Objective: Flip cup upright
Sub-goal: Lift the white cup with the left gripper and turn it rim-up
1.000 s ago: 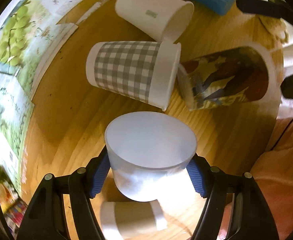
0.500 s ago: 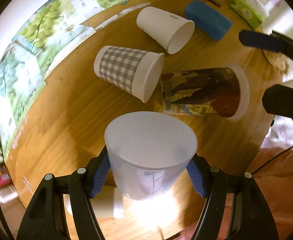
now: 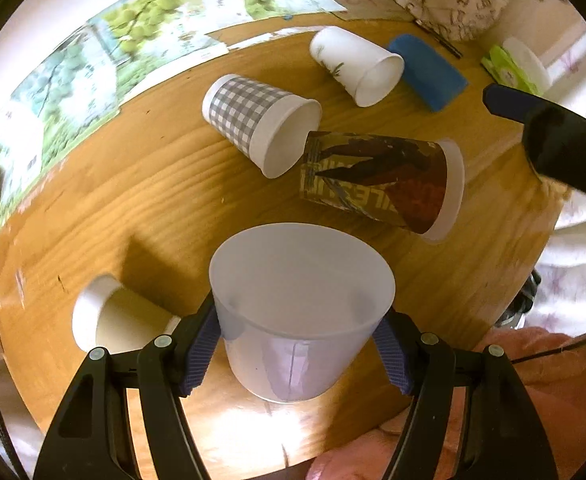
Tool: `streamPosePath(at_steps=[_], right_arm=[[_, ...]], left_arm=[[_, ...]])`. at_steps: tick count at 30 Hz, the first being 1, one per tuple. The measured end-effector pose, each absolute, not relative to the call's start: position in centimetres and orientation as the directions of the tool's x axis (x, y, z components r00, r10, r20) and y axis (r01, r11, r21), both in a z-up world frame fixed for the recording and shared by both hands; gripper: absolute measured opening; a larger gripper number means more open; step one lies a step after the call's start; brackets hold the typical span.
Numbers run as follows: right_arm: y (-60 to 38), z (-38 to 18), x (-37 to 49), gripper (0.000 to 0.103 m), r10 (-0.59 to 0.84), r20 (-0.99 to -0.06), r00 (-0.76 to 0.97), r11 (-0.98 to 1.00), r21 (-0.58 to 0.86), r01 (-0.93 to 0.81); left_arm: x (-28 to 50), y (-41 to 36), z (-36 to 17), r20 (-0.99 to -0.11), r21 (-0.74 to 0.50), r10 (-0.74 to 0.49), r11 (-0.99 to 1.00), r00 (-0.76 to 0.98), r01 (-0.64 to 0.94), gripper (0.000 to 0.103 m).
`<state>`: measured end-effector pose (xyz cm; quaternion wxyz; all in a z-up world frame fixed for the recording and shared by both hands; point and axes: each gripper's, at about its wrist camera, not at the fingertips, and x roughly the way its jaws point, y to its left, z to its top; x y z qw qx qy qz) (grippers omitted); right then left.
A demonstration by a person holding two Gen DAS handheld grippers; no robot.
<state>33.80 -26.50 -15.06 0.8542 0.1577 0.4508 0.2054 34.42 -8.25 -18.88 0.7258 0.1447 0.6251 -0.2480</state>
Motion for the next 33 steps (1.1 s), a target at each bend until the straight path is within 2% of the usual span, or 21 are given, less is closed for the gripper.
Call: streamPosePath(at_steps=[16,33], right_arm=[[-26.3,-15.3,34.3,0.082,0.515,-0.747,0.42,0.857,0.467,-0.218],[-24.7,-18.4,34.8,0.082,0.517,-0.803,0.297,0.855,0.498,-0.141]], left_arm=[[30.5,-5.7,-21.7,-0.964,-0.219,-0.251,0.938,0.088,0.27,0.073],[29.6,-5.1,-24.6,-0.966,-0.253,-0.258,0.956,0.017,0.148,0.074]])
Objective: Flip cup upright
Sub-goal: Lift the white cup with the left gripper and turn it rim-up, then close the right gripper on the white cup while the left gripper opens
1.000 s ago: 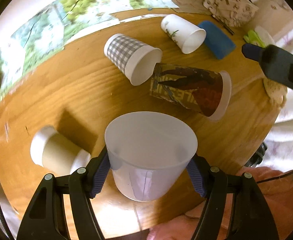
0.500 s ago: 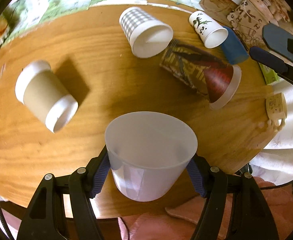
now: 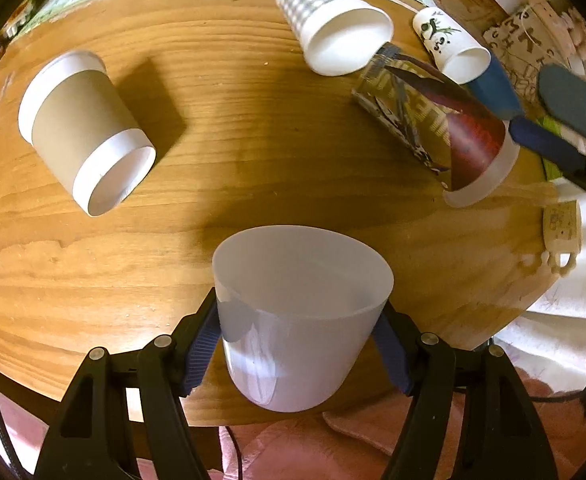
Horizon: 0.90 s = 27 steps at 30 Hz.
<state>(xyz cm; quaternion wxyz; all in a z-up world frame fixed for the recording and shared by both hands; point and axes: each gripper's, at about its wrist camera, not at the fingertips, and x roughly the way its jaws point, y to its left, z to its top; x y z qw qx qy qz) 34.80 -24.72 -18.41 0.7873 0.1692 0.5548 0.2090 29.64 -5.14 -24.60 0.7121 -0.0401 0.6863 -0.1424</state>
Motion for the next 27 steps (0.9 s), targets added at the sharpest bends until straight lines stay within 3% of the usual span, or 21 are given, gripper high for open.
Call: streamPosePath(at_steps=[15,19,27], right_arm=[[-24.1,-20.2,35.2,0.082,0.523,-0.817,0.243,0.851,0.517,-0.095],[-24.0,-20.3,35.1,0.082,0.528,-0.816,0.233,0.847,0.524,-0.086],[-23.6,-20.8,35.2,0.082,0.544,-0.815,0.2,0.837,0.542,-0.071]], left_arm=[[31.5,-5.4,-25.7,-0.948,-0.317,-0.319,0.941,-0.005,0.118,0.074],[32.1,-5.3,-25.6,-0.944,-0.328,-0.33,0.938,0.001,0.115,0.081],[32.2,-4.7,-25.1,-0.937,-0.346,-0.35,0.931,0.014,0.113,0.083]])
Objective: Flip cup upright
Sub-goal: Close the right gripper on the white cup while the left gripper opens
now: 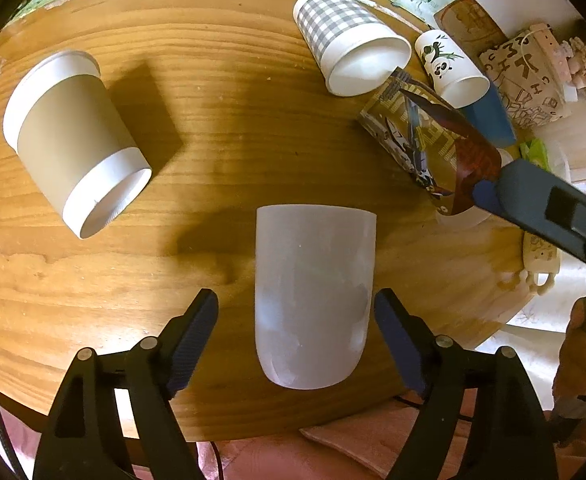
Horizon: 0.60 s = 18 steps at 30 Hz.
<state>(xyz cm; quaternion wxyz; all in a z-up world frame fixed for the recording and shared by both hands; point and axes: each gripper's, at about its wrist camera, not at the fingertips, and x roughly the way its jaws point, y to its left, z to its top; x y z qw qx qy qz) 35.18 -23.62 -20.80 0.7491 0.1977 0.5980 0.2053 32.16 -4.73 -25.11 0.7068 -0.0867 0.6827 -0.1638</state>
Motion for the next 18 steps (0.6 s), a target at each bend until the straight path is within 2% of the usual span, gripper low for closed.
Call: streamPosePath(at_steps=[11,18], right_arm=[[-21.9,-22.3,35.5,0.082,0.571,-0.809,0.143,0.818,0.574,-0.019],[-19.7,-23.7,34.6,0.082,0.582,-0.803,0.127,0.805,0.592,0.052]], left_arm=[[31.6,-2.1,-23.5,-0.908,-0.404,-0.416,0.897,0.038,0.18,0.083],[30.7,0.6,-22.5,-0.905,-0.387,-0.415,0.894,0.094,0.227,0.083]])
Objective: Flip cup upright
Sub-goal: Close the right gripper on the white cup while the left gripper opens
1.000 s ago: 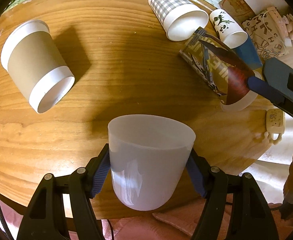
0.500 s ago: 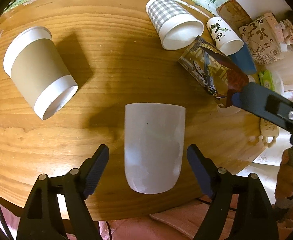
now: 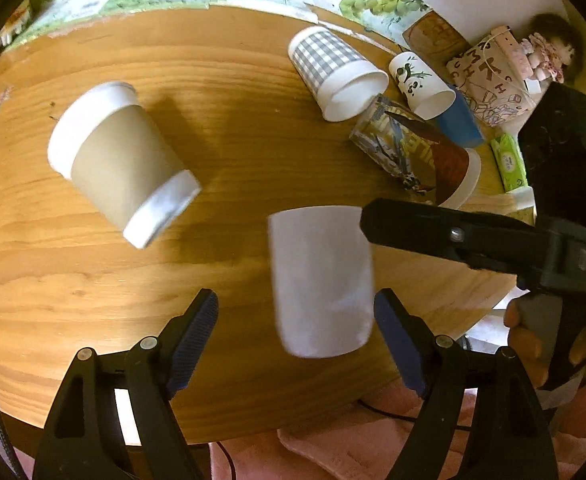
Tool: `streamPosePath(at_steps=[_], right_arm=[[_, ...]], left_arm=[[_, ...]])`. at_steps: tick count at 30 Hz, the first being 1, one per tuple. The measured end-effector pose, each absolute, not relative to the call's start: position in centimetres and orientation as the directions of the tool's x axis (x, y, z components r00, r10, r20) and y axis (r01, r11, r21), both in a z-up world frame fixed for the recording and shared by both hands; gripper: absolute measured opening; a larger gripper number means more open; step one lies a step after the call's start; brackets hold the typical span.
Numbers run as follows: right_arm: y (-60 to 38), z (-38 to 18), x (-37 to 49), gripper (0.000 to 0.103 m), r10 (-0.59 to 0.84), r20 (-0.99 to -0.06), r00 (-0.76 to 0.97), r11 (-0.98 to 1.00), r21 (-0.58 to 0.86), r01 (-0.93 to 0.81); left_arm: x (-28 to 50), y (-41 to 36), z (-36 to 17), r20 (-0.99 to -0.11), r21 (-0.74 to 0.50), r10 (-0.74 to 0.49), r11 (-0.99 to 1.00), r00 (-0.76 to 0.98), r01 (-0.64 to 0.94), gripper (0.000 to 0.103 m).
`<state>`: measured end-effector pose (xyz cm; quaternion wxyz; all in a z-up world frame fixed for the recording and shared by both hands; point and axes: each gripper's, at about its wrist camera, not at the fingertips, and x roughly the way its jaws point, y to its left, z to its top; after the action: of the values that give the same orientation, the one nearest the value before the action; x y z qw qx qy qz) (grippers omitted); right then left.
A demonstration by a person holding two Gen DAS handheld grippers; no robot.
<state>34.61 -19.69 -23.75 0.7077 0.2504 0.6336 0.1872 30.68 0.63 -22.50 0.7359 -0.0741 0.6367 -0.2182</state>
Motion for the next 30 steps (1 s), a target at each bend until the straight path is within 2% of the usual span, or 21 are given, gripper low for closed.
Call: streamPosePath(at_steps=[6,14,24,30], right_arm=[[-18.1,-24.6,33.8,0.082,0.559,-0.814,0.157,0.809,0.577,0.111],[-16.4,-25.5,33.3,0.082,0.433,-0.881,0.19,0.877,0.46,0.137],[-15.1,-26.6,34.0,0.082,0.376,-0.903,0.21,0.901,0.409,0.143],[-13.9,-27.0,34.3,0.082,0.354,-0.914,0.196,0.916,0.382,0.126]], left_arm=[[29.0,2.4,-22.2,-0.904,-0.364,-0.409,0.888,0.124,0.281,0.083],[26.3,4.2,-21.2,-0.883,-0.315,-0.41,0.878,0.227,0.36,0.083],[24.4,6.3,-19.4,-0.838,-0.21,-0.344,0.92,0.424,0.332,0.083],[23.6,7.5,-18.3,-0.797,-0.205,-0.344,0.927,0.497,0.313,0.083]])
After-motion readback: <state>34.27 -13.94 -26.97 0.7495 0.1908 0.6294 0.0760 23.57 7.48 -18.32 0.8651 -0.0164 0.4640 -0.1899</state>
